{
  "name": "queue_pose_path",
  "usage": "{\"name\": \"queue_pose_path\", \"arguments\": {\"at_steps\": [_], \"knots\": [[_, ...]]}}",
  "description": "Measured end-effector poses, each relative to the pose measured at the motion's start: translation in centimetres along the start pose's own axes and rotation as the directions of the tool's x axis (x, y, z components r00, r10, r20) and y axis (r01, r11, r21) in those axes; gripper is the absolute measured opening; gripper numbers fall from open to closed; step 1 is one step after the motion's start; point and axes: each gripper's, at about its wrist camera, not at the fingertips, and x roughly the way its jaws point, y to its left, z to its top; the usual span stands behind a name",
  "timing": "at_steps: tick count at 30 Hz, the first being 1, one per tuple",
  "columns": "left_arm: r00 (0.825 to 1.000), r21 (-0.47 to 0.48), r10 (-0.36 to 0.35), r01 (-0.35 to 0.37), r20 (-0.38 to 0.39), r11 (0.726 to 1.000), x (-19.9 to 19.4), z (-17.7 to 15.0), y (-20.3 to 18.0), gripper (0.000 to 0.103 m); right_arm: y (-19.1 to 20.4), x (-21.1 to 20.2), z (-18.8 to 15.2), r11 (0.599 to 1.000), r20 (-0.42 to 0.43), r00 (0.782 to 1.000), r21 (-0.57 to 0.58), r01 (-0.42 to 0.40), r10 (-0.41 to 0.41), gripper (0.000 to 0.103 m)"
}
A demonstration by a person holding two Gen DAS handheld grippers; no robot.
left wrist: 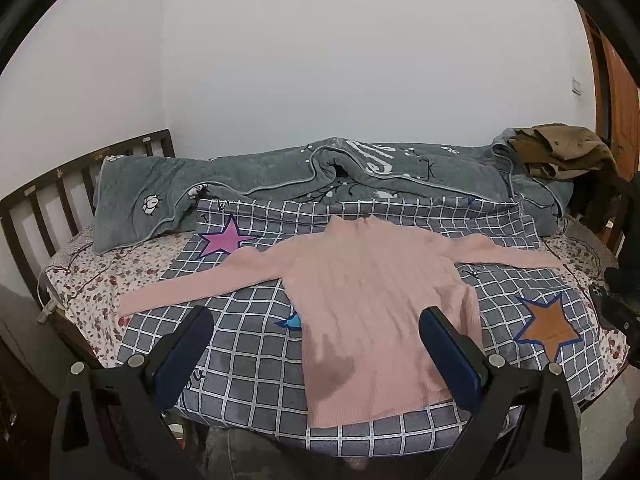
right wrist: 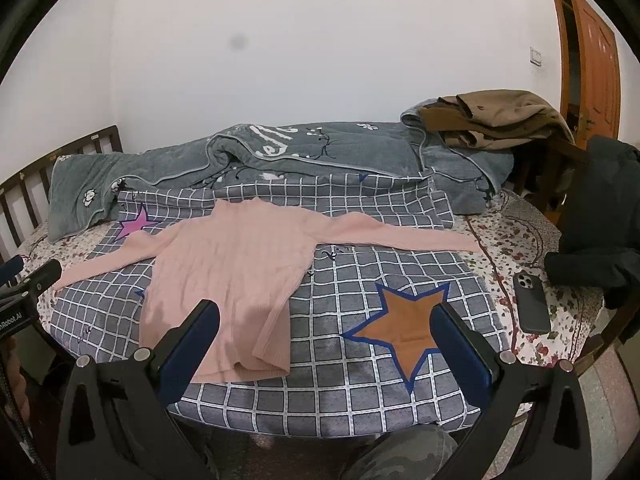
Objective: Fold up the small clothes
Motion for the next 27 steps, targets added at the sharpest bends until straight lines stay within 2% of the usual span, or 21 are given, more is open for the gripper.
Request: {"name": "queue_pose_path", "arguments": {"at_steps": [27], "knots": [[1.000, 0.004, 0.000, 0.000, 0.015, 1.000, -0.42, 0.75, -0.10, 0.103, -0.08, -0.78, 0.27, 1.000, 0.012, 1.000, 0.007, 0.011, -0.011, 0.103]]}}
